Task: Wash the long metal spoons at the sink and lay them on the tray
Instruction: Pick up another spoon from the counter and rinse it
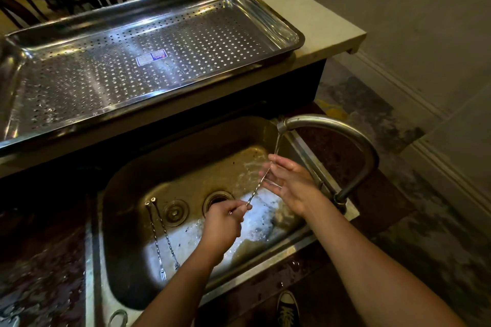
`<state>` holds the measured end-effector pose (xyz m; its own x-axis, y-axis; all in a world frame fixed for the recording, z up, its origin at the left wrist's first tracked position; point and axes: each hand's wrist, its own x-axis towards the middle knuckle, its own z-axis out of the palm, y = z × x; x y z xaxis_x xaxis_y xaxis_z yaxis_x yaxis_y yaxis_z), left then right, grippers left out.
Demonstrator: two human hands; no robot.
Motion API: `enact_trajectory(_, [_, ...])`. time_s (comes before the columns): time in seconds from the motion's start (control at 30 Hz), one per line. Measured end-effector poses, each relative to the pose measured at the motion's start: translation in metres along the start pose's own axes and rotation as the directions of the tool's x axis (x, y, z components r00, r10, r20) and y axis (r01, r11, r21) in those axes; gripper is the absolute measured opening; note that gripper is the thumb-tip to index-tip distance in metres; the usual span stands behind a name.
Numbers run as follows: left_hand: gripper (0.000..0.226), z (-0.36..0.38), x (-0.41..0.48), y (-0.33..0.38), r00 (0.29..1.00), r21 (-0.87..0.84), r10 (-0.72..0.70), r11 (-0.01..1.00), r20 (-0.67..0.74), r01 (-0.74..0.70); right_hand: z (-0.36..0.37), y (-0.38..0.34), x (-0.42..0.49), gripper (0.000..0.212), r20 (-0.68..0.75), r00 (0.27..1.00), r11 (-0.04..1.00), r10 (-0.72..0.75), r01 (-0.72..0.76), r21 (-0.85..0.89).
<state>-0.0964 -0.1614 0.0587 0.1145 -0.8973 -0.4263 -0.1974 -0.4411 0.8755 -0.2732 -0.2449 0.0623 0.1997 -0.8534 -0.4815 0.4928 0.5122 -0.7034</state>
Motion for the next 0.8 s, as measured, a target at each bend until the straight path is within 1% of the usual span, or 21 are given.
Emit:
enact_trajectory(0.07, [0.027, 0.001, 0.000, 0.001, 0.999, -0.065, -0.033, 0.997, 0.027, 0.035, 0.001, 0.003, 0.002, 0.026, -0.039, 0.999, 1.000, -0.004, 0.005, 0.018])
enact_trajectory(0.17, [0.025, 0.003, -0.001, 0.003, 0.999, -0.057, -0.030, 0.998, 0.039, 0.032, 0.004, 0.003, 0.004, 0.016, -0.094, 0.995, 1.000, -0.021, 0.020, -0.017])
enact_trajectory(0.23, [0.023, 0.004, 0.000, 0.003, 0.998, -0.074, -0.043, 0.996, 0.042, 0.046, 0.004, 0.004, 0.004, 0.015, -0.077, 0.996, 0.998, -0.034, 0.030, -0.049])
enact_trajectory(0.3, [0.022, 0.005, 0.002, 0.003, 0.998, -0.124, -0.060, 0.990, 0.034, 0.063, 0.006, 0.010, 0.001, 0.020, -0.013, 1.000, 0.998, -0.005, 0.004, -0.064])
enact_trajectory(0.37, [0.022, 0.006, 0.004, 0.004, 0.998, -0.141, -0.055, 0.988, 0.036, 0.059, 0.010, 0.012, -0.002, 0.013, -0.010, 1.000, 0.996, -0.002, 0.002, -0.089])
enact_trajectory(0.4, [0.022, 0.007, 0.004, 0.005, 0.998, -0.144, -0.047, 0.988, 0.047, 0.053, 0.013, 0.009, -0.002, 0.011, -0.054, 0.998, 0.997, -0.015, 0.011, -0.079])
enact_trajectory(0.47, [0.023, 0.009, 0.003, 0.005, 0.997, -0.150, -0.037, 0.988, 0.071, 0.047, 0.016, 0.001, 0.004, 0.019, -0.140, 0.990, 0.999, -0.033, 0.034, 0.003])
enact_trajectory(0.5, [0.023, 0.009, 0.003, 0.006, 0.996, -0.158, -0.040, 0.986, 0.076, 0.051, 0.019, -0.003, 0.004, 0.017, -0.148, 0.988, 0.998, -0.037, 0.045, 0.050])
enact_trajectory(0.57, [0.024, 0.010, 0.004, 0.007, 0.996, -0.187, -0.057, 0.980, 0.067, 0.069, 0.026, 0.000, 0.002, 0.006, -0.074, 0.997, 0.994, -0.035, 0.043, 0.102])
enact_trajectory(0.63, [0.025, 0.010, 0.005, 0.009, 0.997, -0.205, -0.062, 0.976, 0.049, 0.071, 0.029, 0.009, -0.003, 0.011, 0.012, 1.000, 0.998, -0.011, 0.010, 0.067])
enact_trajectory(0.67, [0.025, 0.010, 0.005, 0.011, 0.997, -0.201, -0.057, 0.977, 0.049, 0.066, 0.029, 0.010, -0.005, 0.010, 0.026, 1.000, 0.999, -0.007, 0.006, 0.040])
enact_trajectory(0.7, [0.025, 0.009, 0.005, 0.011, 0.997, -0.197, -0.052, 0.978, 0.056, 0.062, 0.029, 0.007, -0.005, 0.010, 0.022, 1.000, 0.999, -0.006, 0.006, 0.039])
enact_trajectory(0.73, [0.024, 0.009, 0.004, 0.011, 0.996, -0.195, -0.047, 0.979, 0.071, 0.060, 0.028, 0.002, -0.003, 0.014, -0.001, 1.000, 0.998, -0.019, 0.019, 0.067])
enact_trajectory(0.8, [0.023, 0.007, 0.002, 0.011, 0.993, -0.206, -0.050, 0.976, 0.105, 0.071, 0.025, -0.006, 0.001, 0.021, -0.030, 0.999, 0.985, -0.043, 0.048, 0.167])
